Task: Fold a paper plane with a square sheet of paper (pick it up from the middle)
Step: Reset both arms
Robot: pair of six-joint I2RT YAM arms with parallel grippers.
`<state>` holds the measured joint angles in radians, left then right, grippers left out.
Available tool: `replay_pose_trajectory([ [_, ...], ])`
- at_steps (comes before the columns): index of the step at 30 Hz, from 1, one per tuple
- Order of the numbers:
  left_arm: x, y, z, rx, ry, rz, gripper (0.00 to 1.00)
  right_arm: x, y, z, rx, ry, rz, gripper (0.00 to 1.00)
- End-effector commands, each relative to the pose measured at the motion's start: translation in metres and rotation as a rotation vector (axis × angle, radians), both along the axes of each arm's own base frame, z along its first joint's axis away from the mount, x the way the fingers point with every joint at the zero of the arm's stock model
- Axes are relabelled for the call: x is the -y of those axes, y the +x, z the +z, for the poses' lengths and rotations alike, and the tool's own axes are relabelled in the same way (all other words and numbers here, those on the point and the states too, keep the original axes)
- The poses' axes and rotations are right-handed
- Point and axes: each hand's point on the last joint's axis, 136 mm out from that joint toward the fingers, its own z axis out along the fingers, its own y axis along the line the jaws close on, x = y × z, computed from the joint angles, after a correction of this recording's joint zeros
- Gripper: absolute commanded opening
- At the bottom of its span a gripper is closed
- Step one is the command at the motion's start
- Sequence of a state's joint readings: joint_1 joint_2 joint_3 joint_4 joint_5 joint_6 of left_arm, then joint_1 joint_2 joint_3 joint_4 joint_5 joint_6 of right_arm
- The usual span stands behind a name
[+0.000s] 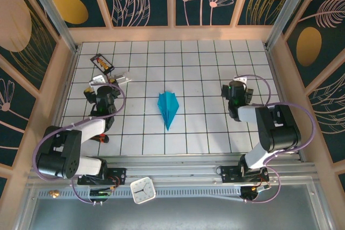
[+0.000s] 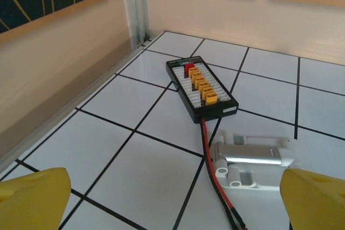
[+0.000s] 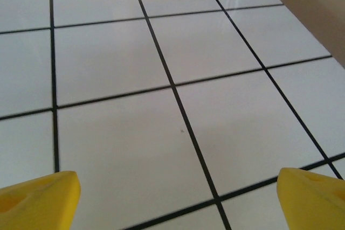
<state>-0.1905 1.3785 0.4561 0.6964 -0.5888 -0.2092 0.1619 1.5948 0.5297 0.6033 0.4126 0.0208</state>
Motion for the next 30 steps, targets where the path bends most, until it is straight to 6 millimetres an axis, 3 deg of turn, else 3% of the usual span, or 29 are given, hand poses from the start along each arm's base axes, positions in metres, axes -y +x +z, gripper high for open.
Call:
replay_pose_trajectory([
  [1, -0.005, 0.002, 0.0, 0.042, -0.015, -0.05, 0.99, -0.007, 0.01, 0.044, 0.211, 0.043, 0.119, 0.94],
  [4, -0.01, 0.002, -0.014, 0.039, -0.069, -0.092, 0.99, 0.009, -0.004, 0.058, 0.342, 0.105, 0.126, 0.94],
  [6, -0.013, -0.001, -0.006, 0.076, -0.007, -0.1, 0.99, 0.017, -0.016, 0.059, 0.392, 0.163, 0.131, 0.93],
  [8, -0.019, -0.013, 0.008, 0.194, 0.01, -0.106, 0.99, 0.016, -0.027, 0.057, 0.428, 0.163, 0.153, 0.94],
  [10, -0.021, -0.013, 0.0, 0.214, -0.017, -0.147, 0.99, 0.012, -0.035, 0.061, 0.474, 0.141, 0.161, 0.94],
  [14, -0.01, -0.012, -0.009, 0.195, -0.009, -0.215, 0.99, 0.026, -0.033, 0.058, 0.461, 0.148, 0.078, 0.96],
  [30, -0.013, -0.015, -0.007, 0.211, -0.007, -0.198, 0.99, 0.024, -0.032, 0.059, 0.465, 0.122, 0.066, 0.99],
])
